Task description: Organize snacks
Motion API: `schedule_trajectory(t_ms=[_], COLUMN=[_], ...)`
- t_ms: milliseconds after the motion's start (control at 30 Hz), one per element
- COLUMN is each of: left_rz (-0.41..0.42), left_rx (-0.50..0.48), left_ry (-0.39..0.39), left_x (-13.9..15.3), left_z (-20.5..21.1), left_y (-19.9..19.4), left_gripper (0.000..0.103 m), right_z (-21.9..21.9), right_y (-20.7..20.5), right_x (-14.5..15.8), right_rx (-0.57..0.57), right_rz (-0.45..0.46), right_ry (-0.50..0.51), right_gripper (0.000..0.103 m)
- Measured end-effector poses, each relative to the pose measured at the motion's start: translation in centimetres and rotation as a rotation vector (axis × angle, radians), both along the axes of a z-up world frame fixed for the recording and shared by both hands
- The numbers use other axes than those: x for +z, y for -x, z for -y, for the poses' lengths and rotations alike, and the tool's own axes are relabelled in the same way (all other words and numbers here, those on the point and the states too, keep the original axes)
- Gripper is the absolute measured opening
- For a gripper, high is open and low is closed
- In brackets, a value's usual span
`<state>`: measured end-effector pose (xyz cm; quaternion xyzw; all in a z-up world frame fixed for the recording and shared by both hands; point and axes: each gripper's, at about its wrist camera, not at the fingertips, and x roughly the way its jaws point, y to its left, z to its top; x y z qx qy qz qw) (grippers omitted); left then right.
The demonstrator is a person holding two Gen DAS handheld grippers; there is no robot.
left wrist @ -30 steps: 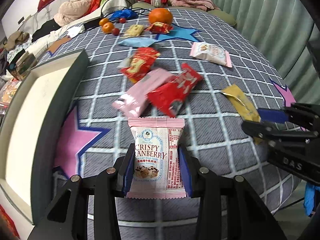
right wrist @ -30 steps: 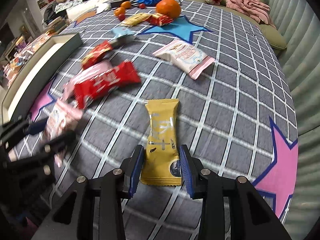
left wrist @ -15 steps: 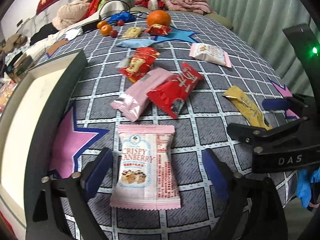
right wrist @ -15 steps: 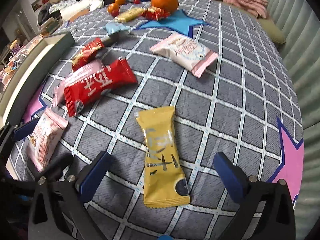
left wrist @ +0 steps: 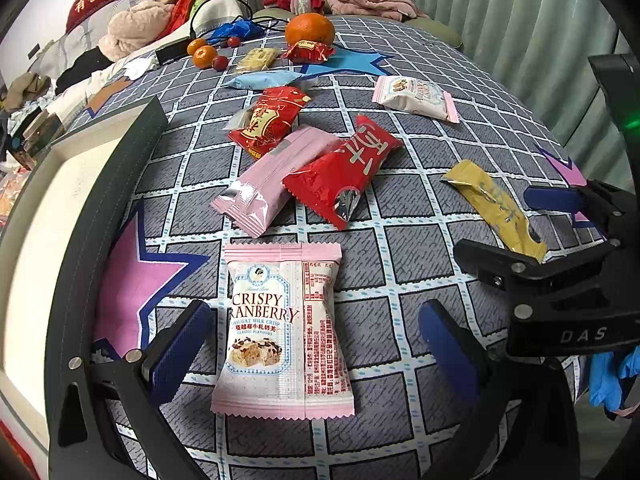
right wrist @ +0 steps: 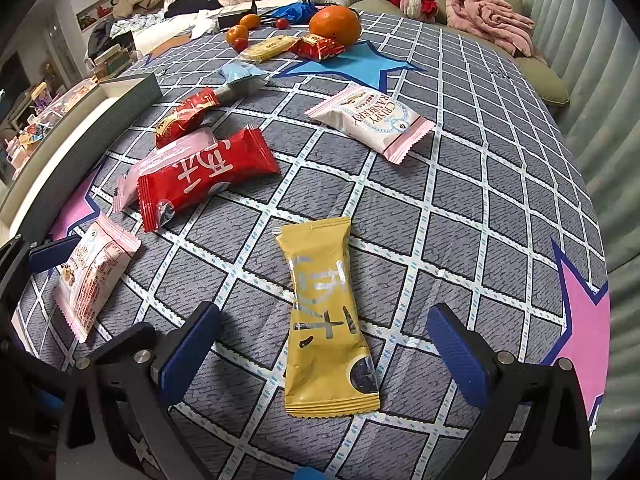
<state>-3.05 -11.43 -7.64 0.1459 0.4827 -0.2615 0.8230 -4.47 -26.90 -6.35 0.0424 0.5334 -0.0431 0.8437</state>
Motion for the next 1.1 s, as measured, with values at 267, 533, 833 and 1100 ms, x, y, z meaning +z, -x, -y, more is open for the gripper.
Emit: schedule_trajectory(t_ms=[267, 533, 833, 1100], left_rz=[0.004, 0.007, 0.011, 0.013], left_rx=[0.011, 0.012, 0.012, 0.013], left_ry=[0.003, 0.004, 0.007, 0.008], left_x=[0.09, 0.12, 0.19, 0.15], left_z=[-0.11, -0.13, -0.17, -0.19], left_y=[0.15, 0.21, 0.24, 0.31], left_gripper=[0.103, 0.103, 0.103, 0.103], right_z=[0.07, 0.01, 0.01, -0.05], right_y=[0.47, 0.76, 0.92, 1.0], right_x=[0.11, 0.23, 0.27, 0.25], right_rx=[-0.001, -0.004, -0.004, -0.006], right_rz=[0.018, 0.029, 0.034, 0.04], right_ry=[0.002, 0.004, 0.004, 0.006], right_gripper=[0.103, 0.103, 0.103, 0.103])
